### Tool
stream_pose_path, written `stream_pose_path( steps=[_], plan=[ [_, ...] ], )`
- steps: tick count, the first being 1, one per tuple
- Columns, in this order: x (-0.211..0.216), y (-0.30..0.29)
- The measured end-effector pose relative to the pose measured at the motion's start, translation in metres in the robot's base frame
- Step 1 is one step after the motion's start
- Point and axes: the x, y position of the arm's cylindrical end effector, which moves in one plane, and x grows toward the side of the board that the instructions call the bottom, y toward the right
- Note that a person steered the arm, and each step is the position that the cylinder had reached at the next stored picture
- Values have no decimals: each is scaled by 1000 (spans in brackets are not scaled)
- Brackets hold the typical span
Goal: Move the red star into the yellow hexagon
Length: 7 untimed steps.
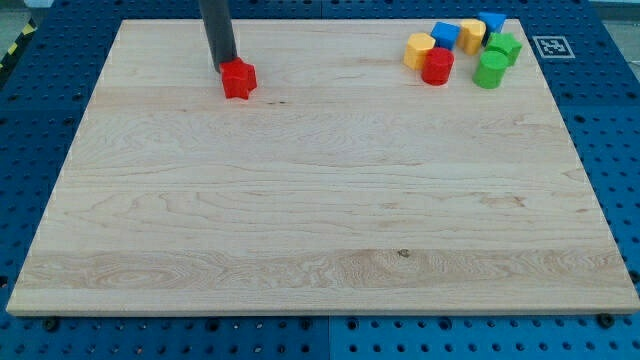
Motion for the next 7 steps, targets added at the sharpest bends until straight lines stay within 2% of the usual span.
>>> stream_pose_path(
  steps=[3, 5, 7],
  plan=[
    [111, 43],
    [110, 74],
    [73, 74]
  ],
)
